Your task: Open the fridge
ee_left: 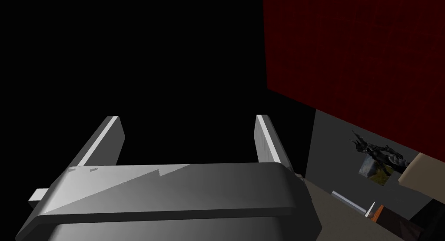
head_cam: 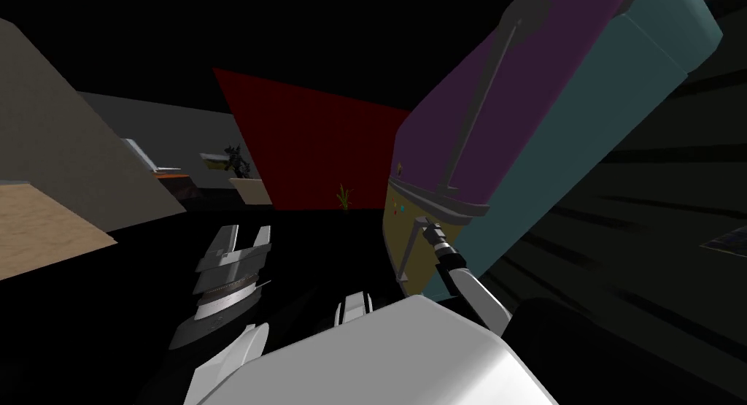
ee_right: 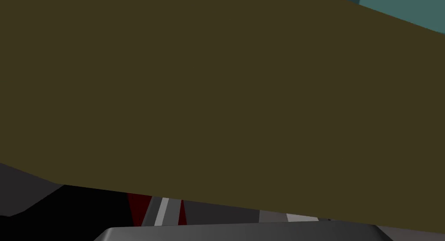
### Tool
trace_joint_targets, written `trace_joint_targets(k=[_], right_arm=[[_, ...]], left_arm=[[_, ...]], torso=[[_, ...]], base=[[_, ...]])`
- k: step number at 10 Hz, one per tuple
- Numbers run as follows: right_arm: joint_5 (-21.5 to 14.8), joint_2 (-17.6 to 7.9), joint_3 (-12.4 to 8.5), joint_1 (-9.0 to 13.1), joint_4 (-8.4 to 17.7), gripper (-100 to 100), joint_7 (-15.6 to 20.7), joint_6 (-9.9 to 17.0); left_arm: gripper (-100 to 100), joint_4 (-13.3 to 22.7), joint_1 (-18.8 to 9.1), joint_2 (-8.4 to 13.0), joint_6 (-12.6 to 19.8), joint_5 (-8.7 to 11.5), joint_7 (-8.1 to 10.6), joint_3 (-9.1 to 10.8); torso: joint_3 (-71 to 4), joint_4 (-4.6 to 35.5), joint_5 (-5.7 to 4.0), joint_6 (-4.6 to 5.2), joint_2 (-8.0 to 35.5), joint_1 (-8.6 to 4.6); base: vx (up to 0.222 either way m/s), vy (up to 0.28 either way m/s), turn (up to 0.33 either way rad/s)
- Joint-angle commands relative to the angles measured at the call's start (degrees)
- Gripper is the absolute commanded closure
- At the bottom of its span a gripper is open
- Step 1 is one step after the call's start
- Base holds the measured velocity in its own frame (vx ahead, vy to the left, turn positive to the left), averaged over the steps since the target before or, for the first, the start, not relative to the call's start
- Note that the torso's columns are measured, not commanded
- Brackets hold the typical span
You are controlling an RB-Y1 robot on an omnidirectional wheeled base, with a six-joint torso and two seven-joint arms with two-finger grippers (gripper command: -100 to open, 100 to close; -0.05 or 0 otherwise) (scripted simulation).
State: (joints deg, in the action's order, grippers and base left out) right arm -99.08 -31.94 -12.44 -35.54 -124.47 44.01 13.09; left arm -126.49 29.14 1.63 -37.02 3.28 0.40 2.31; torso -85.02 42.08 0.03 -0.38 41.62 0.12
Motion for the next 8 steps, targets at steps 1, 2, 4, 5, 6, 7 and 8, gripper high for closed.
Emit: trace_joint_targets(k=[1, 2, 4, 5, 6, 7, 8], right_arm=[[0.71, 0.20, -1.24, -0.57, 0.15, 100, 0.16, 0.02], [1.41, 0.49, -2.41, -1.23, 0.24, 100, 0.43, 0.02], [2.11, 0.78, -3.58, -1.89, 0.34, 100, 0.69, 0.03], [2.11, 0.78, -3.58, -1.89, 0.34, 100, 0.69, 0.03], [2.81, 1.08, -4.75, -2.55, 0.43, 100, 0.96, 0.03], [2.81, 1.08, -4.75, -2.55, 0.43, 100, 0.96, 0.03], [3.51, 1.37, -5.91, -3.21, 0.52, 100, 1.22, 0.03]], left_arm=[[0, 0.00, 0.01, 0.00, 0.00, 0.00, 0.00, 0.00], [0, 0.00, 0.00, 0.01, 0.00, 0.00, 0.00, 0.01], [0, 0.00, 0.00, 0.01, 0.00, 0.00, 0.00, 0.01], [0, 0.00, 0.01, 0.01, 0.00, 0.00, 0.00, 0.01], [0, 0.00, 0.00, 0.01, 0.00, 0.00, 0.00, 0.01], [0, 0.00, 0.01, 0.01, 0.00, 0.00, 0.00, 0.01], [0, 0.00, 0.00, 0.01, 0.00, 0.00, 0.00, 0.01]], torso=[[-0.06, 0.02, 0.00, 0.04, -0.10, -0.14], [-0.04, 0.09, -0.03, -0.03, -0.01, -0.50], [-0.10, 0.05, -0.02, -0.09, -0.09, -0.40], [-0.19, 0.03, 0.01, -0.05, -0.29, -0.30], [-0.14, 0.01, -0.02, -0.13, -0.17, -0.33], [-0.09, 0.06, 0.01, -0.04, -0.13, -0.29], [-0.02, 0.10, -0.01, -0.06, 0.03, -0.46]], base=[[0.134, 0.251, -0.073], [0.178, 0.267, -0.095], [0.162, 0.269, -0.089], [0.146, 0.264, -0.072], [0.144, 0.276, -0.074], [0.109, 0.228, -0.072], [0.200, 0.250, -0.112]])
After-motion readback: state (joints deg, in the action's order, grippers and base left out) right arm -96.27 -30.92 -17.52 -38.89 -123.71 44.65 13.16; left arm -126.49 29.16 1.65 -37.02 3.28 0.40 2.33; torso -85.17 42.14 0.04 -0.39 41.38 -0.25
